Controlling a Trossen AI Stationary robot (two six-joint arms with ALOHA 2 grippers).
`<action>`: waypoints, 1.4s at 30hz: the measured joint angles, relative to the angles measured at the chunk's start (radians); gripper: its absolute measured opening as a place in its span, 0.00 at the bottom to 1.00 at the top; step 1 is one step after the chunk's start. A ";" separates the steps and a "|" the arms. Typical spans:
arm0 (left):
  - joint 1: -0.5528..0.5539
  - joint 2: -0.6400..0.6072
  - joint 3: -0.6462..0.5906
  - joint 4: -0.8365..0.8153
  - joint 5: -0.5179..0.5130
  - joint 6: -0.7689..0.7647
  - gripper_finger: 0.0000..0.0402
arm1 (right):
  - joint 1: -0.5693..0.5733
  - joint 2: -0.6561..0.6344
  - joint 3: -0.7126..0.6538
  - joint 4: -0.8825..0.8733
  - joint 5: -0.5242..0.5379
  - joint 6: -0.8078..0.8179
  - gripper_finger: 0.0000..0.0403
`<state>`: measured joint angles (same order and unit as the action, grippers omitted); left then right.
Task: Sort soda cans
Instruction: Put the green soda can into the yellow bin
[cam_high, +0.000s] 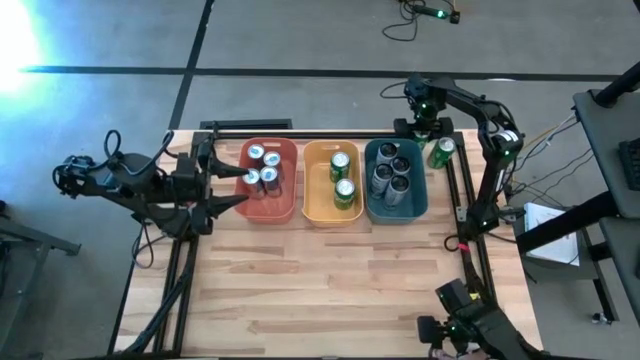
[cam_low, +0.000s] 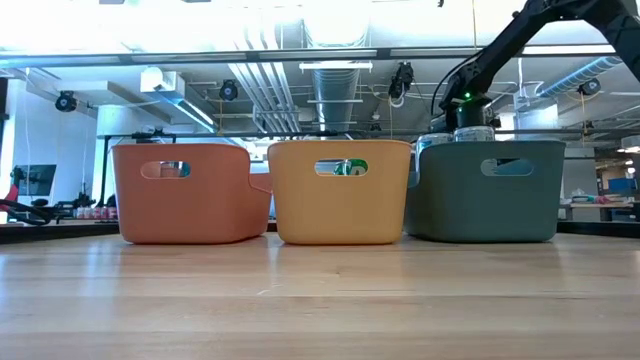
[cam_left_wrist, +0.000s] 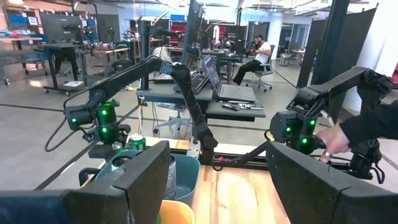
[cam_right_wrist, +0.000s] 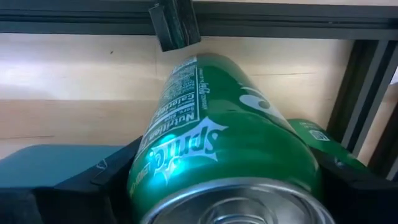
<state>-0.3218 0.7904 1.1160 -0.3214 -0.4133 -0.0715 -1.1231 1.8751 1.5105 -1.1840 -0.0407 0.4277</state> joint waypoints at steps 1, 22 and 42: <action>0.000 -0.001 0.000 0.000 0.000 0.000 0.63 | -0.001 0.000 0.000 0.000 -0.004 0.000 0.74; 0.137 -0.204 -0.066 -0.258 -0.038 -0.127 0.63 | 0.160 -0.217 0.334 -0.127 0.155 -0.119 0.75; 0.156 -0.268 -0.216 -0.221 -0.251 -0.367 0.63 | 0.910 0.034 0.524 0.096 0.144 -0.087 0.77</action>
<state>-0.1654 0.5229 0.9001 -0.5426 -0.6639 -0.4382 -0.2129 1.9094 2.0345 -1.0882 0.1037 0.3412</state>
